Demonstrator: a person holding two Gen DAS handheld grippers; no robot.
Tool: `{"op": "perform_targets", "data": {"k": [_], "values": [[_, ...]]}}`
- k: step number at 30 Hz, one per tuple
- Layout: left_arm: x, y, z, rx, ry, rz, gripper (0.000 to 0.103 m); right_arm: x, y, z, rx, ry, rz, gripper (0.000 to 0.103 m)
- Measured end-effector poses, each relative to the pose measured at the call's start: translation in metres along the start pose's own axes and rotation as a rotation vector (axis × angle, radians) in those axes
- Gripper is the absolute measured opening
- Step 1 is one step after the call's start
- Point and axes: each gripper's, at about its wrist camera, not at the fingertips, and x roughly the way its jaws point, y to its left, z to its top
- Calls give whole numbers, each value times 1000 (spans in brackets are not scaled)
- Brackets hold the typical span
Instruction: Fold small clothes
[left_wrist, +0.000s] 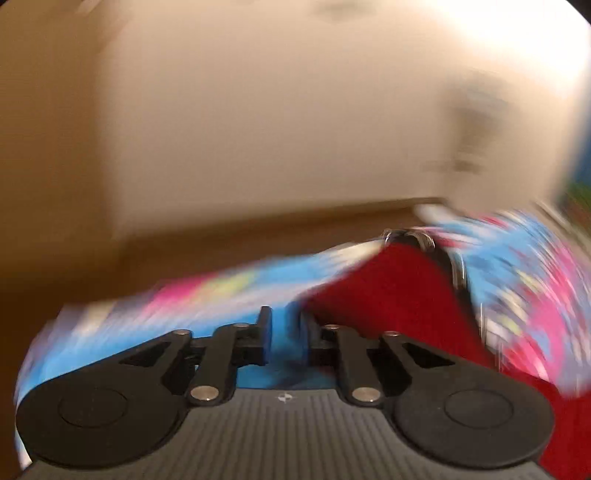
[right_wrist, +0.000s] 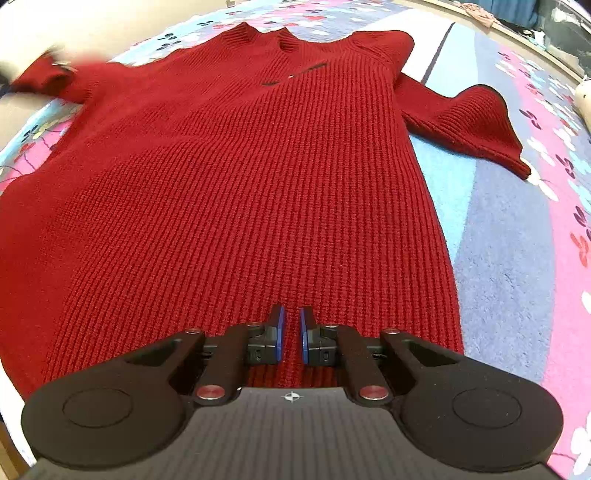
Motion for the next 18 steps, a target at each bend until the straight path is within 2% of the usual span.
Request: {"op": "perform_targets", "data": {"k": [1,2,4,5,8,9,10,11,12,13,14,16,18], "values": [[5,27,1,-86,29,54,15,0,1,0,-5,-1,-5,9],[6,47,-2,-133,26,76,16,1,3,0,-10,-2,-11,9],[6,61,-5,-134,33,50,17,0,4,-1,-14,-6,-16,9],[7,61,-4,-118,42,11,18,1,4,-2,-12,-8,-18,9],[-4,44,-7,-3,-41,-134,22,-1,5,-3,-3,-14,-23,9],[-1,35,-9,47,-40,-203,29,-1,6,-4,0,-17,-26,9],[4,28,-13,94,-23,-279,30,-1,6,-3,4,-20,-29,9],[10,22,-18,138,-15,-307,30,-1,6,-4,9,-25,-30,9],[17,17,-24,181,-3,-284,33,-2,6,-4,16,-32,-29,9],[31,13,-30,223,47,-223,41,-3,5,-5,26,-41,-27,9],[51,12,-37,246,148,-134,46,-5,3,-5,40,-54,-22,9],[46,11,-38,225,132,-122,46,-10,-4,-4,82,-94,-18,9],[28,-8,-38,309,76,-52,46,-19,-16,-1,150,-159,-20,9]]}}
